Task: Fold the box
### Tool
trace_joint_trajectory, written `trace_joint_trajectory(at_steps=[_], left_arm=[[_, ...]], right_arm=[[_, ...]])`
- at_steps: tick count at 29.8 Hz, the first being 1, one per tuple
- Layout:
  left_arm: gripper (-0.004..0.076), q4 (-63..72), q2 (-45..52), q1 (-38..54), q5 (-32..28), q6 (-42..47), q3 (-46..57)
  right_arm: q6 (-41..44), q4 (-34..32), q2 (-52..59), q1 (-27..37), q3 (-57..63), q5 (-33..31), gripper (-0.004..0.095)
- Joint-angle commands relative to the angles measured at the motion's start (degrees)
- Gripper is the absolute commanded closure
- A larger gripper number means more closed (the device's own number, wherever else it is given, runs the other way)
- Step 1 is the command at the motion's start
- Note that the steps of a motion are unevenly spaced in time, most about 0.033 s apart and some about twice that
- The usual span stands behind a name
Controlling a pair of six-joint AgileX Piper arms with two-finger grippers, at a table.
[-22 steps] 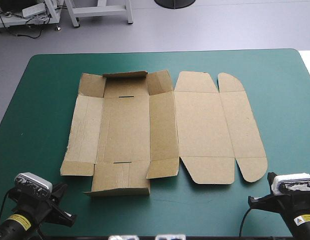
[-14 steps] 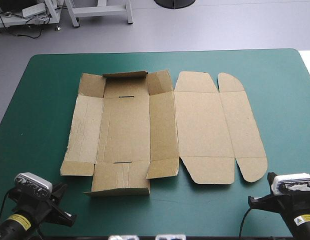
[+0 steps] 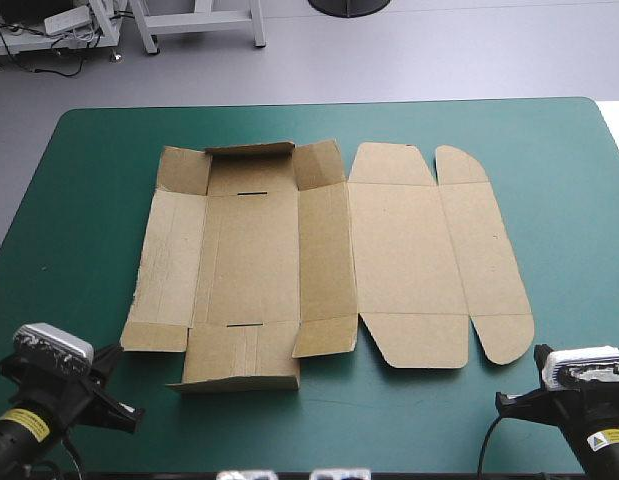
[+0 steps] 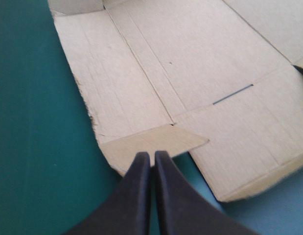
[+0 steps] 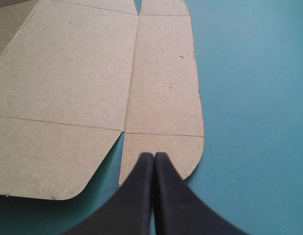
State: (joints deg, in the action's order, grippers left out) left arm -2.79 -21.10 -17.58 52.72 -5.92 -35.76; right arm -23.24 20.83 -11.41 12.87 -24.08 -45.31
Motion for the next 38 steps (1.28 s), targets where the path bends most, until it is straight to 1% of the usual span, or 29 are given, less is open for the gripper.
trace_joint_trajectory(at_steps=[1, 10, 16, 18, 21, 24, 26, 28, 31, 34, 38], left_arm=[[0.0729, -3.93, -6.96, -0.41, -3.89, 0.55, -7.96], [0.0729, -19.29, -25.33, -0.3, -3.37, 2.26, -25.89], [0.0729, -32.12, -36.64, -0.06, 1.33, 5.92, -33.43], [0.0729, -33.47, -39.78, 1.97, 1.88, 5.92, -35.1], [0.0728, -33.06, -43.37, 8.03, 1.88, 4.71, -36.49], [0.0721, -29.03, -46.18, 15.39, 1.42, 2.69, -36.64], [0.072, -23.37, -47.45, 20.16, -0.35, 2.03, -36.64], [0.072, -15.3, -48.78, 24.75, -2.04, -1.39, -36.64], [0.072, -6.18, -51.13, 30.05, -2.22, -4.59, -36.64], [0.072, 0.34, -54.58, 33.75, 0.36, -8.1, -36.54], [0.072, 12.2, -59.56, 38.03, 5.81, -14.54, -36.54]], right_arm=[[-0.01, 0.99, -0.92, -0.09, -1.56, 3.8, 0.0928], [-0.01, 0.99, -0.92, -0.09, -1.56, 3.8, 0.0928], [-0.01, 0.99, -0.92, -0.09, -1.56, 3.8, 0.0928], [-0.01, 0.99, -0.92, -0.09, -1.56, 3.8, 0.0928], [-0.01, 0.99, -0.92, -0.09, -1.56, 3.8, 0.0928], [-0.01, 0.99, -0.92, -0.09, -1.56, 3.8, 0.0928], [-0.01, 0.99, -0.92, -0.09, -1.56, 3.8, 0.0928], [-0.01, 0.99, -0.92, -0.09, -1.56, 3.8, 0.0928], [-0.01, 0.99, -0.92, -0.09, -1.56, 3.8, 0.0928], [-0.01, 0.99, -0.92, -0.09, -1.56, 3.8, 0.0928], [-0.01, 0.99, -0.92, -0.09, -1.56, 3.8, 0.0928]])
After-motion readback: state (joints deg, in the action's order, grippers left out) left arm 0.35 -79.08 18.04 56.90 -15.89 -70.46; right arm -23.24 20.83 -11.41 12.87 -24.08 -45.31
